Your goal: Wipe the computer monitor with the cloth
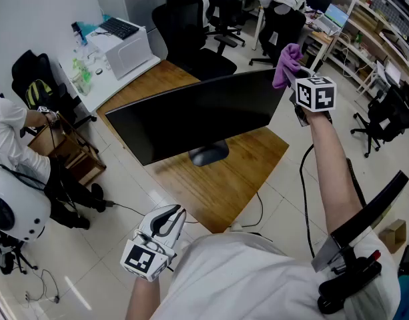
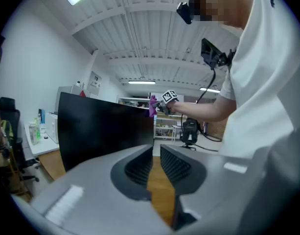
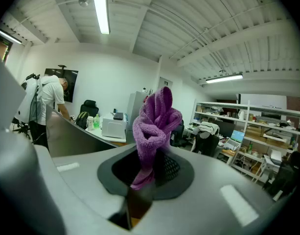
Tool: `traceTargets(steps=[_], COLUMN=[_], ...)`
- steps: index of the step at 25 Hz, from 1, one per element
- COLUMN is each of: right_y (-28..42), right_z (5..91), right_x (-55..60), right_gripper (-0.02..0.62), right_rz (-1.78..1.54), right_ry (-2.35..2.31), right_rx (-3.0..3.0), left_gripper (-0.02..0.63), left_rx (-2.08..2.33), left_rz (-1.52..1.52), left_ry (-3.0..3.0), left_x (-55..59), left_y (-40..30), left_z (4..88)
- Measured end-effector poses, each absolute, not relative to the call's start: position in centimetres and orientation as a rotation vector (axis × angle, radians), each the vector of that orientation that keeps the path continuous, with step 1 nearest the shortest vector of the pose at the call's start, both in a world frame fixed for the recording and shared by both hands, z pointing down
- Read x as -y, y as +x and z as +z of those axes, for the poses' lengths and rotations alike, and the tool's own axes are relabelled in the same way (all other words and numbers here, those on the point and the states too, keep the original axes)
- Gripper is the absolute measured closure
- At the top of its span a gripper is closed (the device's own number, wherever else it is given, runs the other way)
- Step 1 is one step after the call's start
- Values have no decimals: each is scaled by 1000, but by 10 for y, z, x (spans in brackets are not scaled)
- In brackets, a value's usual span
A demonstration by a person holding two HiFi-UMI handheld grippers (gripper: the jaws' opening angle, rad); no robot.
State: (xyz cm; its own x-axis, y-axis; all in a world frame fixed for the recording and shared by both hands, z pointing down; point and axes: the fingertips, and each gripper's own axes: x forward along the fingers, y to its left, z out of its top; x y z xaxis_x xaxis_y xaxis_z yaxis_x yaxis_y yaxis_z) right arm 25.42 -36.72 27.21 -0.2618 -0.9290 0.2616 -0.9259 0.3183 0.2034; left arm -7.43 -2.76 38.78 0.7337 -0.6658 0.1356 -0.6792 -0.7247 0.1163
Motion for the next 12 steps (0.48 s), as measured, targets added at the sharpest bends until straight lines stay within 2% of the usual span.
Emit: traceTargets(steps=[12], right_y=[200], right_z=[268], right_x=[355], right_gripper=[548], right_rz=[-28], right_ry=[1594], right_rx=[2308], left_gripper=[536], left_rx=[1122], left_rz=[123], left_ry=[2756], left_x=[11], left_y=[-104], left_z=[390])
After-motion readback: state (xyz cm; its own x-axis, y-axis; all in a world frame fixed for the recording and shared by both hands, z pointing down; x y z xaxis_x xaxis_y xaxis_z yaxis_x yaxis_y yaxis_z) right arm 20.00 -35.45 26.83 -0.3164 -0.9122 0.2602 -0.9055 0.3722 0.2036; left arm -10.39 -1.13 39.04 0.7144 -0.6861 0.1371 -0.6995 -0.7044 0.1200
